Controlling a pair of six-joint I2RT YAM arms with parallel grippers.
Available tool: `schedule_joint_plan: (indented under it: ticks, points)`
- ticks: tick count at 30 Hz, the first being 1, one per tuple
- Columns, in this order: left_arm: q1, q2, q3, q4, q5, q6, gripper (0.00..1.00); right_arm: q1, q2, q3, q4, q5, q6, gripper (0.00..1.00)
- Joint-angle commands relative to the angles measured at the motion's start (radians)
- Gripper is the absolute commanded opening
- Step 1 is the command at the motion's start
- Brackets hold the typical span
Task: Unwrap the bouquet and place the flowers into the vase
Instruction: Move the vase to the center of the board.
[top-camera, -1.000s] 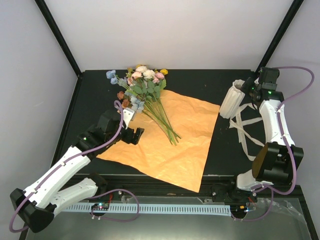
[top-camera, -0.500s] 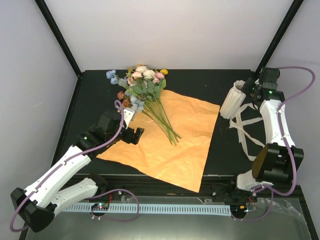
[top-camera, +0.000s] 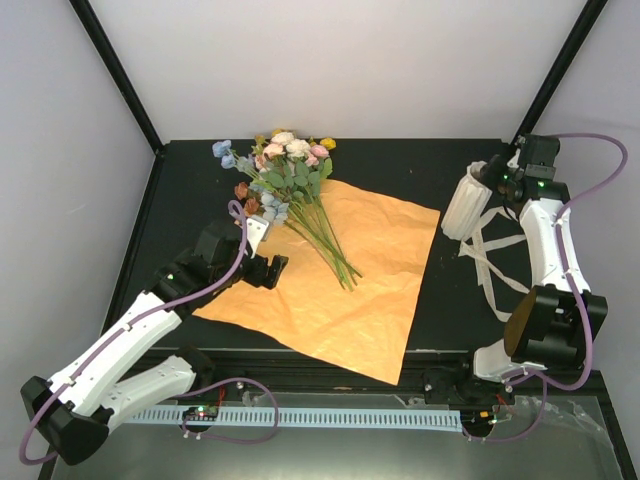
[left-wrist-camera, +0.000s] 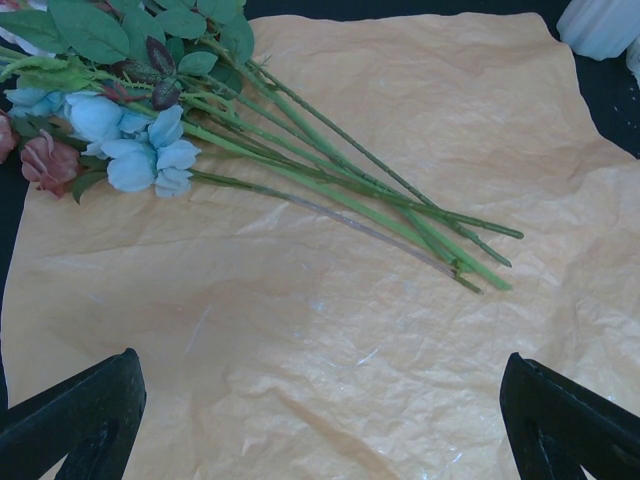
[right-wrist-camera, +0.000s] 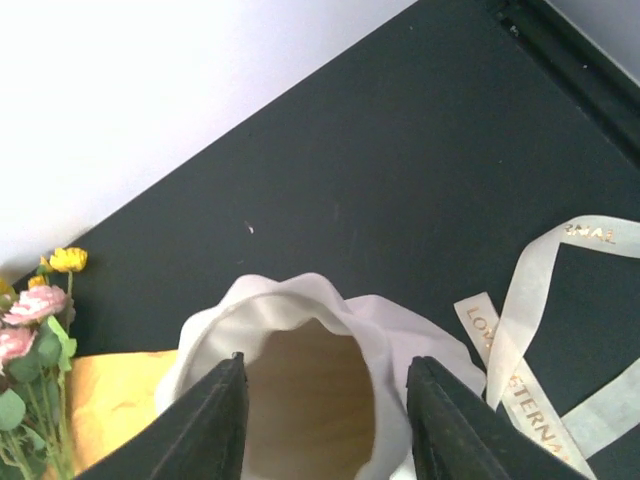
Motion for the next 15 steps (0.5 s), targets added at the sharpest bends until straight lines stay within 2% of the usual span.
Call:
schedule_joint_plan:
  ticks: [1, 7, 11, 15]
  points:
    - [0.007, 0.001, 0.004, 0.013, -0.002, 0.005, 0.99, -0.002, -0.027, 0.036, -0.021, 0.016, -0.020, 0.51]
    - [0.025, 0.014, 0.020, 0.018, -0.039, -0.065, 0.99, 0.010, -0.113, 0.060, -0.058, 0.010, -0.021, 0.75]
    - [0.055, 0.023, 0.035, 0.051, -0.015, -0.124, 0.99, 0.073, -0.175, 0.042, -0.069, 0.015, -0.035, 0.97]
    - [0.097, 0.043, 0.057, 0.084, 0.103, -0.157, 0.99, 0.146, -0.244, 0.005, -0.075, 0.015, -0.072, 1.00]
